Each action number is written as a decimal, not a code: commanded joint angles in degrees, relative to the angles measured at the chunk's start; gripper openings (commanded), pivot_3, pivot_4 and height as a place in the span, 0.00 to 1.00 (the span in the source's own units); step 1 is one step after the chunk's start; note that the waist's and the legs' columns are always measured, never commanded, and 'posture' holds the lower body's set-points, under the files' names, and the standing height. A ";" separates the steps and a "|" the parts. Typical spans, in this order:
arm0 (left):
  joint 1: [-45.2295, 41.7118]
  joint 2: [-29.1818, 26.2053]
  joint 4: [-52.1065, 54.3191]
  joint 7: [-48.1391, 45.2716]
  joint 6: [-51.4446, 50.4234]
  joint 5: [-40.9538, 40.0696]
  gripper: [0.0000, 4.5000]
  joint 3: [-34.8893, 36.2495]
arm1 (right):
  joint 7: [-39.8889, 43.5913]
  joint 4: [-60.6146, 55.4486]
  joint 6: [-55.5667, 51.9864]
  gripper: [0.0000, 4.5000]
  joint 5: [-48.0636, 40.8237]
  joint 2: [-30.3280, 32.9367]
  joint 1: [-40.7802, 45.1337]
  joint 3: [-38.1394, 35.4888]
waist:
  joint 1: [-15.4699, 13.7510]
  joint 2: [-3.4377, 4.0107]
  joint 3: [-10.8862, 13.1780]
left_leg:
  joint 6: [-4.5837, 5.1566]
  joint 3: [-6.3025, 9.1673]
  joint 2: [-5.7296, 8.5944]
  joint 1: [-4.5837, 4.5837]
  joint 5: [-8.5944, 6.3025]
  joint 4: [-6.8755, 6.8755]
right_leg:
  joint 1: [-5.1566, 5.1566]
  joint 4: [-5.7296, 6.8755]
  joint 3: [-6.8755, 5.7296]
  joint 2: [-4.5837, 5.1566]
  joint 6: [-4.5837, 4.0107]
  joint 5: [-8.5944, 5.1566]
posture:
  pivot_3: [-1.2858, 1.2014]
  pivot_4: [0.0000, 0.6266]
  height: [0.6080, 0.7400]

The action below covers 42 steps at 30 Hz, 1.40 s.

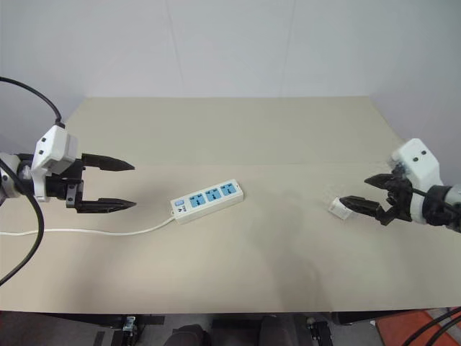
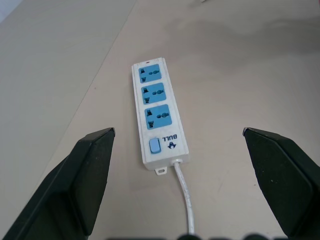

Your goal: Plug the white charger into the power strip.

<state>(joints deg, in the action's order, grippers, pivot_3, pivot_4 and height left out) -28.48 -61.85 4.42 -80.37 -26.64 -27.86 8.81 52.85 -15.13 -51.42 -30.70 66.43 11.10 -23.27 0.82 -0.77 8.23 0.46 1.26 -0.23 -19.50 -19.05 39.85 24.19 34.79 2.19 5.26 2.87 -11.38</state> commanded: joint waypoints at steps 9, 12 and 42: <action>2.84 2.07 0.38 2.37 4.52 2.30 0.99 -0.89 | 0.63 -4.09 0.85 1.00 -1.81 0.23 1.77 -2.49 | 0.10 -0.01 0.01 | 0.00 -0.03 0.00 0.10 0.00 -0.01 | -0.05 0.02 0.06 0.00 0.00 0.00 | 0.52 0.24 1.00; 4.58 3.75 -2.69 4.22 9.31 5.11 0.99 -1.02 | -0.49 -6.82 1.82 1.00 -1.93 -1.59 1.04 -2.06 | 0.17 -0.01 0.00 | 0.00 -0.03 -0.01 0.15 0.00 -0.06 | -0.06 0.01 0.07 -0.03 -0.01 -0.01 | 0.52 0.24 1.00; -10.53 33.66 -47.73 8.98 39.33 15.46 0.99 -8.80 | -7.26 -16.76 0.79 1.00 -6.52 -10.08 1.54 -0.01 | 0.10 -0.07 0.02 | 0.01 0.06 0.10 0.13 0.00 0.01 | -0.16 0.02 0.04 0.03 -0.01 0.00 | 0.52 0.24 1.00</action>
<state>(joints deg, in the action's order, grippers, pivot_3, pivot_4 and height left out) -37.95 -28.08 -42.39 -71.43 10.44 -12.68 -0.57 45.96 -29.96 -50.58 -36.10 55.88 12.42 -20.99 0.92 -0.84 8.24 0.47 1.33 -0.13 -19.36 -19.05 39.87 24.04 34.82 2.24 5.29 2.86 -11.37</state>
